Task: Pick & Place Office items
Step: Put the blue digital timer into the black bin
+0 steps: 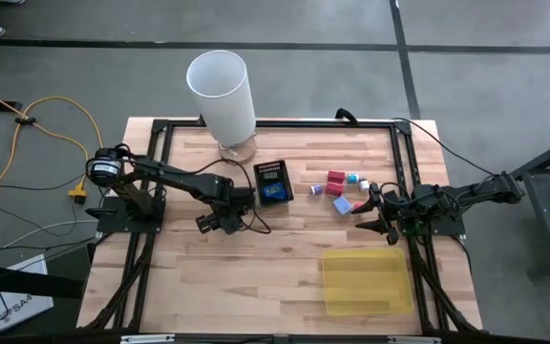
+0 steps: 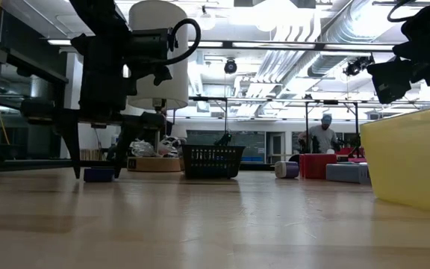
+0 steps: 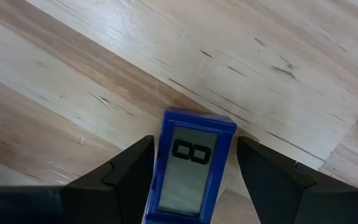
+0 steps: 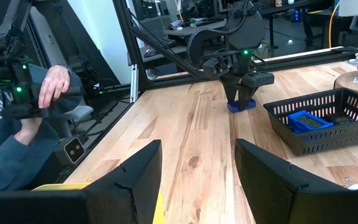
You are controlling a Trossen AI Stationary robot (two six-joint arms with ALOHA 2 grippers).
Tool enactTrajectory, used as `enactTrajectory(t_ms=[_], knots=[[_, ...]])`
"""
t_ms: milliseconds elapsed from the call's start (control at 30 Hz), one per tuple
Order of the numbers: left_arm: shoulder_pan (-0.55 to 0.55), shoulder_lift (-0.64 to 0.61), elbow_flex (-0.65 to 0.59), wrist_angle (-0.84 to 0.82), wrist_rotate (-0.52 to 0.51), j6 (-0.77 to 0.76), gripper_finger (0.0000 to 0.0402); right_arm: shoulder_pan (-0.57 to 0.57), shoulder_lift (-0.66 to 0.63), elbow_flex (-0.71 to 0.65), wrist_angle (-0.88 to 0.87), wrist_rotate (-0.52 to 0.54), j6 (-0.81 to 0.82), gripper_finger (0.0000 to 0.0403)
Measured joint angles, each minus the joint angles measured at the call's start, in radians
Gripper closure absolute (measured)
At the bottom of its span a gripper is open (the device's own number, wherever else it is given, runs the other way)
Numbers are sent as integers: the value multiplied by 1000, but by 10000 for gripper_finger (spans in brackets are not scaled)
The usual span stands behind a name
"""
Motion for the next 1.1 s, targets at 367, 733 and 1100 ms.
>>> enactTrajectory(t_ms=[367,733,1100], knots=[[0,0,0,0,0,0,192,0,0,0,0,0,0,213],[0,0,0,-1,2,1,220,0,0,0,0,0,0,213],[0,0,1,-4,4,1,246,0,0,0,0,0,0,213]])
